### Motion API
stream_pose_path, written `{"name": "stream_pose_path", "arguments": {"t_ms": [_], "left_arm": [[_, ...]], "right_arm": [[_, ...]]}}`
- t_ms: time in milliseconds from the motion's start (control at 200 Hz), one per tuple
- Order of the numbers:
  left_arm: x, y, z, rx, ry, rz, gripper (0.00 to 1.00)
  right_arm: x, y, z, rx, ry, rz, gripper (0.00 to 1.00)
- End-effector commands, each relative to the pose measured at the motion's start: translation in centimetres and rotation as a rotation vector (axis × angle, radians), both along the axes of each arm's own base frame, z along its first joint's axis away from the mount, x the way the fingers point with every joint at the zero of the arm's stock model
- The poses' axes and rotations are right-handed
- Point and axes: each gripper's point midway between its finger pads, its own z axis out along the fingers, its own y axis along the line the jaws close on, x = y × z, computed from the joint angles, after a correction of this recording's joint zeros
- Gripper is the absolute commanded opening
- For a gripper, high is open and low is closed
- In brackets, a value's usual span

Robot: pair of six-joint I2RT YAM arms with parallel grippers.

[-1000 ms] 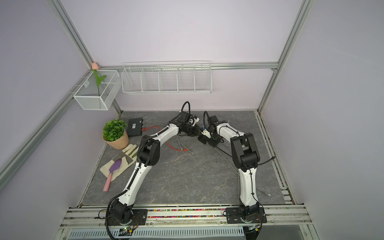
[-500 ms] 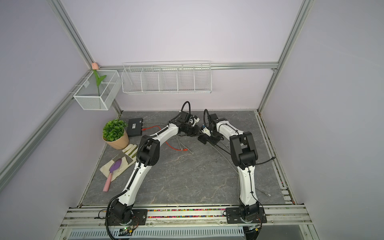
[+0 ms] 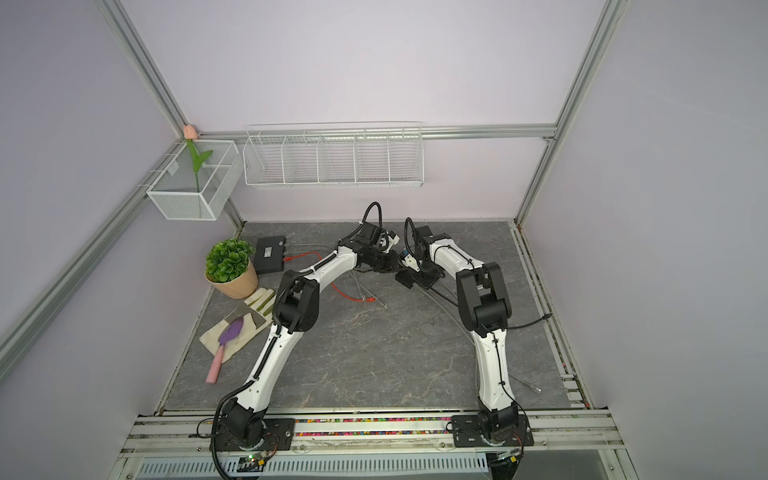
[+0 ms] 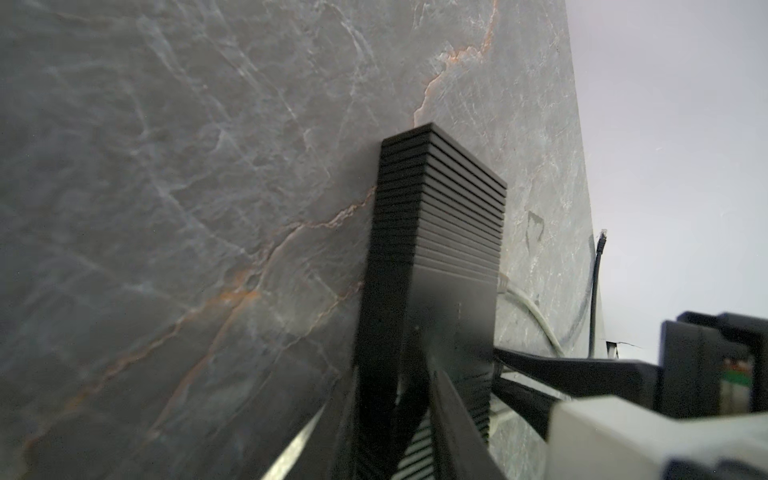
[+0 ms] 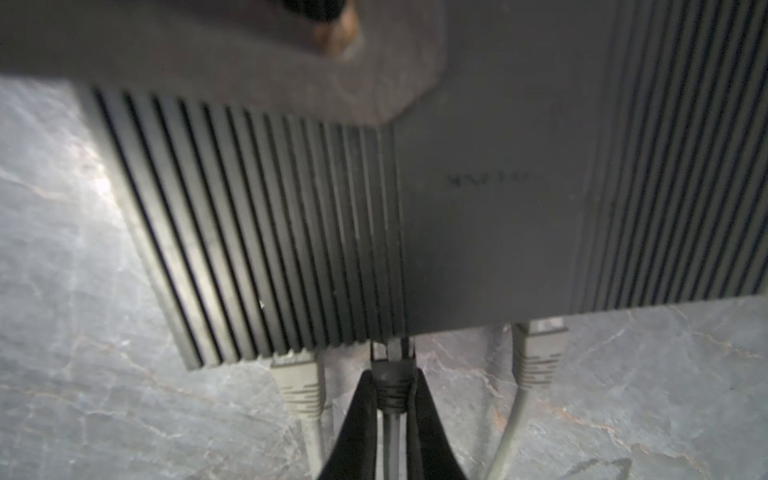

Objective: Insert the plug into the switch port
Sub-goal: 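Hold the switch with left gripper while right gripper pushes plug into port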

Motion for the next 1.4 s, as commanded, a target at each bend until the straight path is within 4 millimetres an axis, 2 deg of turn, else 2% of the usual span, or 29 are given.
{"name": "stream_pose_path", "arguments": {"t_ms": [0,125,325,470,715,855,1020,1190,1295,1395], "left_arm": [[-6.2,-0.4,-4.9,0.129,0.162,-0.095,0.29],[-6.9,-0.3,-5.0,0.123,0.173,-0.109,0.29],[-7.6,-0.6,-5.0,0.095,0.198,-0.140,0.29],[-8.0,-0.2,-5.3,0.107,0.204,-0.160,0.29],[-8.9,0.7,-6.2,0.163,0.206,-0.202,0.29],[-9.4,0.7,-6.2,0.175,0.202,-0.225,0.29],[-10.4,0.3,-6.5,0.205,0.195,-0.273,0.29],[-10.7,0.3,-6.9,0.216,0.199,-0.277,0.29],[-10.5,0.5,-7.0,0.225,0.190,-0.276,0.29],[-10.3,1.0,-7.3,0.238,0.192,-0.272,0.28]], "right_arm": [[3.7,4.8,1.8,0.138,-0.150,0.042,0.07],[4.6,5.3,2.4,0.171,-0.200,0.038,0.07],[5.6,7.0,4.1,0.343,-0.315,0.033,0.07],[5.8,8.4,4.1,0.371,-0.295,0.086,0.07],[6.4,10.0,6.1,0.445,-0.338,0.133,0.07],[7.5,10.4,6.0,0.435,-0.362,0.148,0.07],[8.8,11.9,7.1,0.455,-0.399,0.184,0.07],[7.8,14.1,7.6,0.484,-0.398,0.263,0.07],[5.9,15.0,7.0,0.492,-0.370,0.320,0.07],[4.1,15.0,6.2,0.475,-0.359,0.386,0.07]]}}
